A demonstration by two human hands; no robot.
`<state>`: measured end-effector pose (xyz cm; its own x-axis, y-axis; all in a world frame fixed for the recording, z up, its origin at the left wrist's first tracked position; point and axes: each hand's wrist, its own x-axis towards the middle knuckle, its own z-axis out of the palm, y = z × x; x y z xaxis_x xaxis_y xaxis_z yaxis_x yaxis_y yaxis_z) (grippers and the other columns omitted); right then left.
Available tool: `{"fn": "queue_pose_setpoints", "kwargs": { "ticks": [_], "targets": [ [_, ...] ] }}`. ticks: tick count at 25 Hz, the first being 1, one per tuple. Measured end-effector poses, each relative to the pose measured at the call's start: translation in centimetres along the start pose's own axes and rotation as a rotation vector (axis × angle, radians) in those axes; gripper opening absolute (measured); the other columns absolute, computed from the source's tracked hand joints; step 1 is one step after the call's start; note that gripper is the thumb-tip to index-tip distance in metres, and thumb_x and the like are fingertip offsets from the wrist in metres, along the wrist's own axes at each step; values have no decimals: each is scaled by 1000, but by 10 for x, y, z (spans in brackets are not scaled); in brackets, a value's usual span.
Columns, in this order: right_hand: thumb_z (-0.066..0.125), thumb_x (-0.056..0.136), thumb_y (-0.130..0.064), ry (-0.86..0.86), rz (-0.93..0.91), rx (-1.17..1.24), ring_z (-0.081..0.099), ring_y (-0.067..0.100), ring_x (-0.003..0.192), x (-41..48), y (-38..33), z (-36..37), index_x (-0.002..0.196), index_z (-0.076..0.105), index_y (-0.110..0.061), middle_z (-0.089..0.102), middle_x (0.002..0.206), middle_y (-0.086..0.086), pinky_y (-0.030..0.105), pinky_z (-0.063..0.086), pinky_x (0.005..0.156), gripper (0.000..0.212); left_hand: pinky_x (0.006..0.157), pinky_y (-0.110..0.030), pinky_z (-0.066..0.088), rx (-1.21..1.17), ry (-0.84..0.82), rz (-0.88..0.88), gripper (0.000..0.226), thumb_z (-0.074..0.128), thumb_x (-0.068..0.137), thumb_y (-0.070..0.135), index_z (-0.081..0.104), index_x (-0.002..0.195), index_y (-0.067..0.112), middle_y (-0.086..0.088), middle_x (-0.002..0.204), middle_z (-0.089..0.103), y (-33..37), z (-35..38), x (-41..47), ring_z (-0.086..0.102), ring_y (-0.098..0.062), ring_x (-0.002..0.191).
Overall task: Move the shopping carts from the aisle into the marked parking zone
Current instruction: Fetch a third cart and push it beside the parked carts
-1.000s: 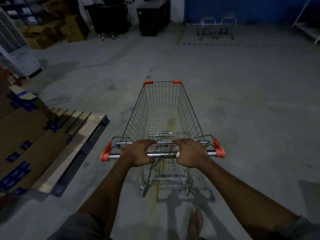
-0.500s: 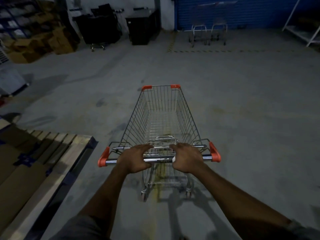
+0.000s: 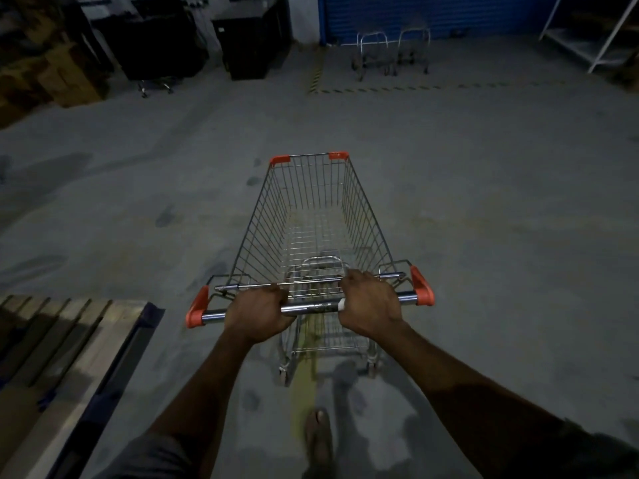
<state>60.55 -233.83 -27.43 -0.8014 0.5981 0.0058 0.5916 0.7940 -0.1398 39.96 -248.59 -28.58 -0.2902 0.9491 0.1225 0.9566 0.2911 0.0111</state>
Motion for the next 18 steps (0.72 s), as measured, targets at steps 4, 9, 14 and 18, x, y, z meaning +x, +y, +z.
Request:
{"fn": "queue_pose_setpoints", "kwargs": {
  "ticks": [4, 9, 14, 18],
  "targets": [
    [49, 72, -43, 25, 47, -3, 70, 23, 91, 64, 19, -1, 104, 73, -21, 68, 117, -1, 32, 54, 73, 45, 65, -32, 52, -43, 17, 74, 47, 54, 79, 68, 68, 79, 24, 7, 105, 66, -27, 11, 75, 65, -19, 91],
    [58, 60, -44, 11, 107, 6, 58, 28, 122, 147, 40, 5, 92, 79, -18, 67, 131, 7, 37, 55, 88, 46, 92, -34, 52, -122, -144, 154, 48, 55, 67, 69, 73, 83, 28, 16, 158, 38, -72, 19, 175, 49, -11, 131],
    [53, 71, -50, -101, 164, -27, 60, 27, 111, 230, 59, -9, 100, 75, -19, 65, 121, 6, 37, 54, 85, 47, 103, -30, 46, -183, -295, 165, 54, 64, 66, 65, 72, 109, 34, 17, 156, 41, -103, 24, 277, 50, -10, 132],
    [50, 72, -54, -124, 180, 7, 57, 29, 118, 295, 91, -16, 118, 70, -24, 62, 126, 7, 40, 53, 92, 59, 110, -29, 38, -219, -274, 209, 78, 72, 70, 58, 50, 142, 39, 14, 155, 43, -116, 33, 354, 44, -11, 138]
  ]
}}
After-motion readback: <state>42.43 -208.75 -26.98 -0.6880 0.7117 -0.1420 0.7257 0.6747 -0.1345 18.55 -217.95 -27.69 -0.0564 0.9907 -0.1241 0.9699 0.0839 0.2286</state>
